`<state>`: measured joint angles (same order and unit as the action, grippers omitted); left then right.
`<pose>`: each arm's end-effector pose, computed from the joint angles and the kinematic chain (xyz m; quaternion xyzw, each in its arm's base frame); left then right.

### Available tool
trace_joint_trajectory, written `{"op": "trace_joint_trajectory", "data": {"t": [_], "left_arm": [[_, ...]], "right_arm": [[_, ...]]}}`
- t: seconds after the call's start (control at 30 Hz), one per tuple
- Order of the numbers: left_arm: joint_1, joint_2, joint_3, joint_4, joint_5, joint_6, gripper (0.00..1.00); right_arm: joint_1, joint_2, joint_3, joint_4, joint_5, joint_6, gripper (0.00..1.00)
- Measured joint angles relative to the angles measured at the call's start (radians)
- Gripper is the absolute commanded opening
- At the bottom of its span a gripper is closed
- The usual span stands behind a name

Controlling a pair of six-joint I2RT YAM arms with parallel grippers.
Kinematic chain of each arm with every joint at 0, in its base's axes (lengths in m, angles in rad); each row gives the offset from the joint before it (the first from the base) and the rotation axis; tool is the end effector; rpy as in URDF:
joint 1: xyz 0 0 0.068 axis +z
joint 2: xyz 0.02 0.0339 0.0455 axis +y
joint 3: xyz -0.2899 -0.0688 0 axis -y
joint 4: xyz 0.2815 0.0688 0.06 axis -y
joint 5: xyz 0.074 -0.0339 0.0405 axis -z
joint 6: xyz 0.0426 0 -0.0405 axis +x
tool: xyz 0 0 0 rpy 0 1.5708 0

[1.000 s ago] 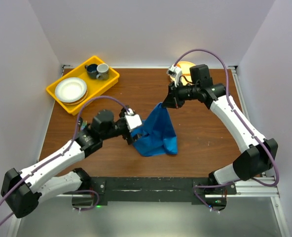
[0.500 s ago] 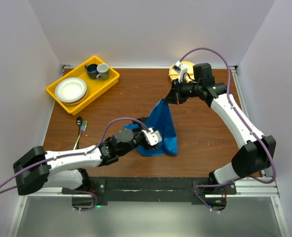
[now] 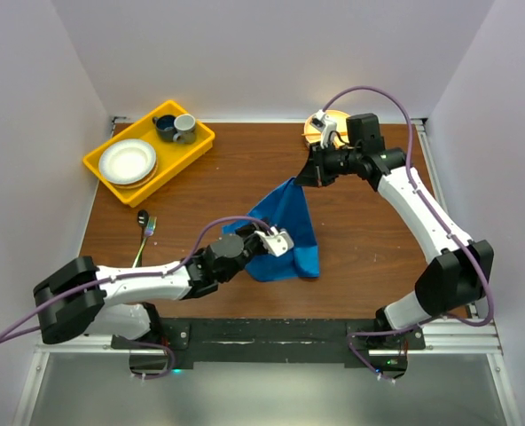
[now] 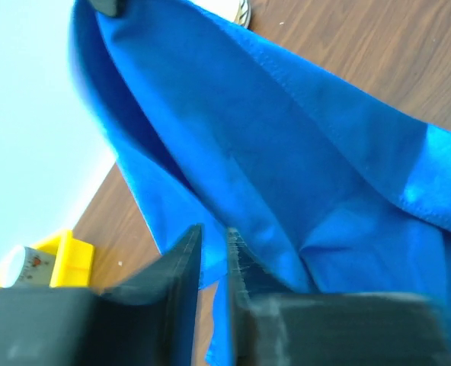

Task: Fold the napkin into a case and place the utensils inside
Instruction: Pick up the crumpled napkin from the center of the board.

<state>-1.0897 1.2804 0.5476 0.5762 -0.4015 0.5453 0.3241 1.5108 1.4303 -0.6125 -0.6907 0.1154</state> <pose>0.1527 -0.2566 0.2299 0.4548 0.6041 -0.0251 0.6539 0.3423 0.1436 0.3718 -0.2318 0.8322 0.3862 0.3234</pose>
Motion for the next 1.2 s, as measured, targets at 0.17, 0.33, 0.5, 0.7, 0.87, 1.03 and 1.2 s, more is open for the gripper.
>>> {"op": "trace_joint_trajectory", "data": {"t": [0.17, 0.33, 0.5, 0.7, 0.87, 1.03, 1.2], "left_arm": [[0.045, -0.093, 0.025, -0.126, 0.024, -0.047, 0.0], [0.19, -0.149, 0.23, -0.373, 0.108, -0.14, 0.0], [0.201, -0.24, 0.31, -0.498, 0.213, -0.122, 0.43], [0.198, -0.215, 0.163, -0.509, 0.248, -0.055, 0.59], [0.198, -0.179, 0.032, -0.432, 0.264, 0.009, 0.61], [0.198, -0.157, -0.094, -0.244, 0.265, 0.125, 0.68], [0.198, -0.087, -0.161, -0.08, 0.253, 0.211, 0.69]], "right_arm": [[-0.003, 0.021, 0.0, 0.003, 0.014, -0.009, 0.0], [-0.004, 0.102, 0.05, 0.0, 0.045, -0.04, 0.0], [-0.004, 0.186, 0.135, 0.005, 0.043, -0.049, 0.0], [-0.004, 0.188, 0.134, 0.01, 0.04, -0.048, 0.0], [-0.004, 0.176, 0.117, 0.018, 0.025, -0.044, 0.0], [-0.004, 0.163, 0.116, 0.023, 0.014, -0.042, 0.0], [-0.004, 0.158, 0.116, 0.023, -0.003, -0.04, 0.0]]}}
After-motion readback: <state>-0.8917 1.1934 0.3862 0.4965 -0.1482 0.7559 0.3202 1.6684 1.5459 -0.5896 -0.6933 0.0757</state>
